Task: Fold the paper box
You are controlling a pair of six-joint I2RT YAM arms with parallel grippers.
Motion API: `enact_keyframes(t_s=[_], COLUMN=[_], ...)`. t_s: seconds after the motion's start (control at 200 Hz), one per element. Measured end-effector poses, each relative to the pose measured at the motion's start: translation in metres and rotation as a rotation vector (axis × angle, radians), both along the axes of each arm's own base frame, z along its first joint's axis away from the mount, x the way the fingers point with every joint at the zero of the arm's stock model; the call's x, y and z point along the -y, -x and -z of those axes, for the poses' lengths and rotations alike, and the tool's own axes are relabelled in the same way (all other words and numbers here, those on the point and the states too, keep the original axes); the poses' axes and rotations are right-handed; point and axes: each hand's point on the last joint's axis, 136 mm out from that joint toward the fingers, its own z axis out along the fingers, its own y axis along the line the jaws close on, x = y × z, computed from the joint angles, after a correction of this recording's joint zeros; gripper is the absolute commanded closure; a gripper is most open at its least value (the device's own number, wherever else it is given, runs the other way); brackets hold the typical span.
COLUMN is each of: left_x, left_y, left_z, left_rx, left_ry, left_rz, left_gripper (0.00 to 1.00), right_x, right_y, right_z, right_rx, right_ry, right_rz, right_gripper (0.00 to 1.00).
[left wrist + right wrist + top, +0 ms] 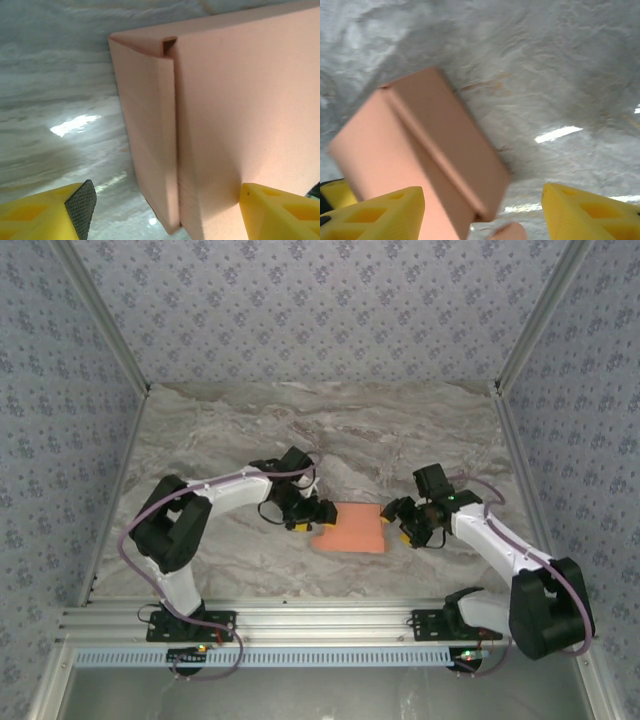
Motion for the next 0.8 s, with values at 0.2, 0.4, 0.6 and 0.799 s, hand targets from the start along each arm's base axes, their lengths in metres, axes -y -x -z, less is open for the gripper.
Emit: enact_keyframes(t_s=[0.2,0.4,0.6,0.799], left_x=[-0.004,-0.001,0.007,0.008], left_y=[0.000,-0.003,-0.005,-0.009], left_z=[0.011,0.012,0.013,0.012], left_rx=[0.027,0.042,0.011,-0.093], left_ry=[-0.024,-0.011,0.057,0.183], left_rz=[0.002,0.004,0.010,-0.015], left_gripper=[0.26,0.26,0.34,0.40], right_x=[0.007,0.002,-0.002,0.002], right_y=[0.005,0.002,-0.019,-0.024], right_z=[0.020,0.011,-0.016,-0.015], right_rx=[-0.038,0.031,0.181,0.228], right_ry=[0.065,0.071,0.115,0.078], right_rz=[-0.036,-0.139,-0.262,-0.297], right_gripper=[0.33,0.31,0.27,0.22])
